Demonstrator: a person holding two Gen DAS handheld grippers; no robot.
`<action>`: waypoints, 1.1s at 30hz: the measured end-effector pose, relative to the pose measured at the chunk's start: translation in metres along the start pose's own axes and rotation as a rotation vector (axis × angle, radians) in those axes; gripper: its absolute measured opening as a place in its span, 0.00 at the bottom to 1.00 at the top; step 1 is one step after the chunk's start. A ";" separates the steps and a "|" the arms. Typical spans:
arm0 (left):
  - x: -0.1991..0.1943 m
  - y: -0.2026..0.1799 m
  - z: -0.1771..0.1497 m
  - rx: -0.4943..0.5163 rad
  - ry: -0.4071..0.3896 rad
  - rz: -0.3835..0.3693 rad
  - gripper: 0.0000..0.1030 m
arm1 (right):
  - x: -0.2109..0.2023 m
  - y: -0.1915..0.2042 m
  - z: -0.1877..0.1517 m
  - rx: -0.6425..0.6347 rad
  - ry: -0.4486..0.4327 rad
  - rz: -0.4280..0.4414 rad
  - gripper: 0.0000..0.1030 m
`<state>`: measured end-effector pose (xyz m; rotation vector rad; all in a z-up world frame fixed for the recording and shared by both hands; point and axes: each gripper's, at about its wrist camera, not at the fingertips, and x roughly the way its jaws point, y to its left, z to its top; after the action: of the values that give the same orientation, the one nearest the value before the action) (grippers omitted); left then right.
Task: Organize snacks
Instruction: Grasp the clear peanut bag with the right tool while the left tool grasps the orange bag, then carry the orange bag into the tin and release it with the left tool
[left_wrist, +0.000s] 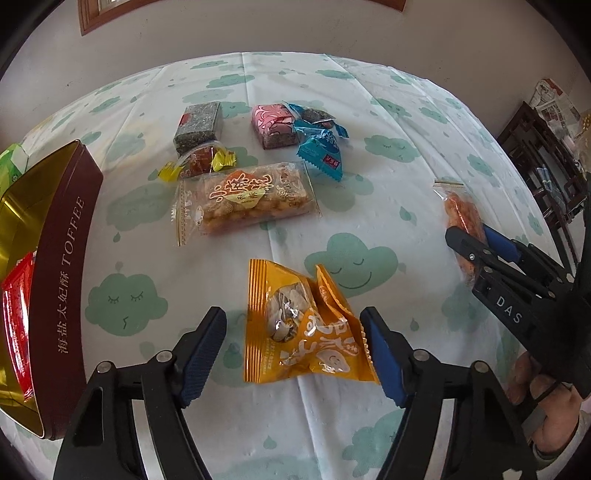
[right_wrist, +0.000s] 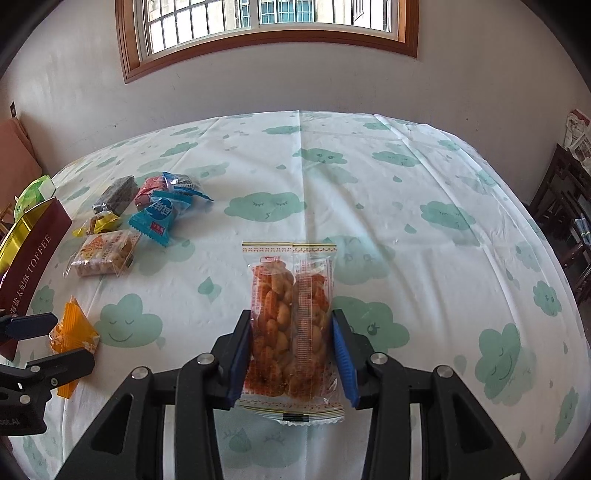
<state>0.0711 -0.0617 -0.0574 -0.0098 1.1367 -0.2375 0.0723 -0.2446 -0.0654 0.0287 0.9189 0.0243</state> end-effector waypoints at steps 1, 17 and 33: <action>0.001 0.000 0.000 -0.001 0.000 -0.002 0.66 | 0.000 0.000 0.000 0.000 0.000 0.000 0.40; -0.004 0.006 -0.001 0.007 -0.013 0.006 0.39 | -0.001 0.000 0.000 -0.002 0.001 -0.003 0.40; -0.059 0.045 0.010 0.000 -0.106 0.053 0.38 | 0.000 0.002 0.000 -0.014 0.003 -0.016 0.41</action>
<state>0.0648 -0.0071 -0.0061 0.0077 1.0299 -0.1880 0.0722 -0.2423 -0.0651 0.0084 0.9214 0.0162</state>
